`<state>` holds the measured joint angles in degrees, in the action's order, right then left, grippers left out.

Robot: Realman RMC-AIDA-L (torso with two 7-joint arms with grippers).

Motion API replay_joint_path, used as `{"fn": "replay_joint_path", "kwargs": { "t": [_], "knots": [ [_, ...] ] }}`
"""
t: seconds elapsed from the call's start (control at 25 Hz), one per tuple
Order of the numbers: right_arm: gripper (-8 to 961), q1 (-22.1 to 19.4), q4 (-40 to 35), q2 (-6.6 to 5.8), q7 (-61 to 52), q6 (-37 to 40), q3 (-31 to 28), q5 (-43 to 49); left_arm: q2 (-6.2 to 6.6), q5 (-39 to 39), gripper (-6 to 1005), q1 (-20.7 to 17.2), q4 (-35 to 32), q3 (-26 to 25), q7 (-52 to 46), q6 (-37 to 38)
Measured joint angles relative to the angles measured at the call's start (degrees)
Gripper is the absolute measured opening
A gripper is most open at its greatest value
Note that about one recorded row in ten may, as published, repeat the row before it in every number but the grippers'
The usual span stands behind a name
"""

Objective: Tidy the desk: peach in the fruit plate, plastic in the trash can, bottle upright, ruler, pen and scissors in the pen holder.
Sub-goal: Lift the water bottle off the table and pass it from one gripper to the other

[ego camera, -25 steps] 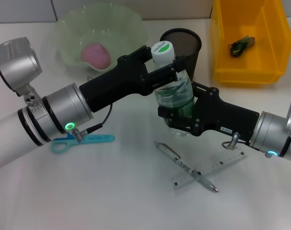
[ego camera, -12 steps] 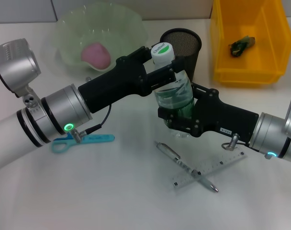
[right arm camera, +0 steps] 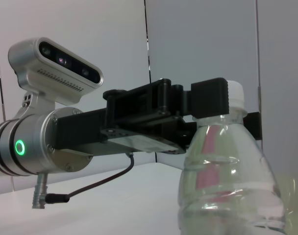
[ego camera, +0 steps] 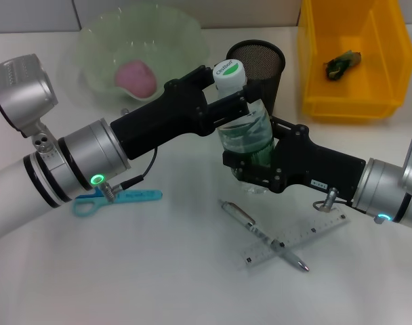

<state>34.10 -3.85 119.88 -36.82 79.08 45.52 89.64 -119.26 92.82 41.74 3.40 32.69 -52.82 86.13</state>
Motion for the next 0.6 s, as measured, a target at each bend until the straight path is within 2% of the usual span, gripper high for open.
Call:
{"fn": "replay_joint_path", "kwargs": {
  "t": [0.52, 0.6],
  "knots": [
    [817, 0.09, -0.02, 0.0, 0.0, 0.12, 0.0, 0.0, 0.0, -0.06, 688, -0.34, -0.28, -0.16, -0.14, 0.4],
    [818, 0.09, -0.02, 0.0, 0.0, 0.23, 0.0, 0.0, 0.0, -0.01, 610, -0.35, -0.33, -0.06, -0.2, 0.43]
  ]
}}
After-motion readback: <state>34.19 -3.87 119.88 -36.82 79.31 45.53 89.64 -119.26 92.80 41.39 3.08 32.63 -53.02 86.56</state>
